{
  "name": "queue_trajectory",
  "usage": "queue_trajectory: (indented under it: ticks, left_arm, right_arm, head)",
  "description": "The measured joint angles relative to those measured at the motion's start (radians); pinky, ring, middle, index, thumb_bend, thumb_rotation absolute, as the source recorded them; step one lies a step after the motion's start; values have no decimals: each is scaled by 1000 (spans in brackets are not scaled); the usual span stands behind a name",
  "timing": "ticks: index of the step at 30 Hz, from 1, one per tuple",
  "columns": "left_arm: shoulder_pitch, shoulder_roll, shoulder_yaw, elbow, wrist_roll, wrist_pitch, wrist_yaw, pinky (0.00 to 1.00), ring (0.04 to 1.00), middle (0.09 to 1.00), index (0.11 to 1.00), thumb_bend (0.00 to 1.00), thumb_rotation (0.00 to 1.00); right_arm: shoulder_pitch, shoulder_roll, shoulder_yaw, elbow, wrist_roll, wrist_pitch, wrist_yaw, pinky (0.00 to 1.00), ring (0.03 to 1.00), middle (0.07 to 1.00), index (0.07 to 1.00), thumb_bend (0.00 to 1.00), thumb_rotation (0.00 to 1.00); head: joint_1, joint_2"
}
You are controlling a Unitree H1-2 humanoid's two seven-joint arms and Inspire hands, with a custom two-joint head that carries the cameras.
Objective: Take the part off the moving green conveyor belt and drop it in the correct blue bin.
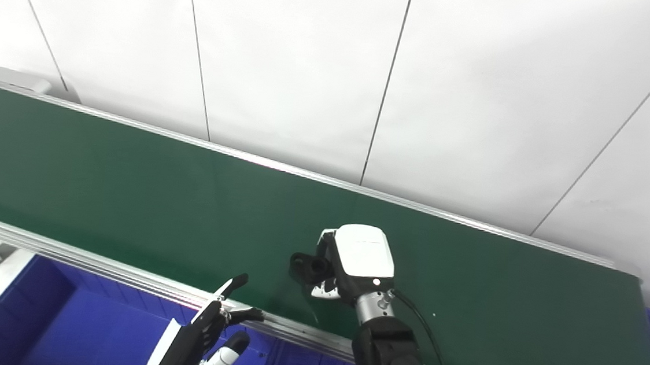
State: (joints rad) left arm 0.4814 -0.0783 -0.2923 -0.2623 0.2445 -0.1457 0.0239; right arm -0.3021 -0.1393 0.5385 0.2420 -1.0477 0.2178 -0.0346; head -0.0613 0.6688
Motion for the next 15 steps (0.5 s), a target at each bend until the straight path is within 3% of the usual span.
queue_trajectory:
  ticks: [2,6,9,15]
  left_arm:
    - [0,0,0,-1,-1,0,0,878,756,658,933,384,780]
    - [0,1,1,-3,-6,0,-1,874,755,658,935,398,827]
    - [0,5,8,-5,-14,0,-2,886,751,658,937,436,867]
    - [-8,36,44,-43,-44,2,-8,897,782,701,947,521,953]
  right_arm:
    - [8,-1,-9,-14,13,7,9,411,326,471,487,529,0]
    - [33,-14,-22,-74,37,11,46,420,313,470,487,528,0]
    - [87,-26,-21,-188,53,13,116,478,358,471,488,525,1]
    - [98,-92,-16,-397,-29,14,263,441,369,474,487,529,1]
  head:
    - [-12,3]
    - [-46,14]
    - [-66,20]
    - [-175,64]
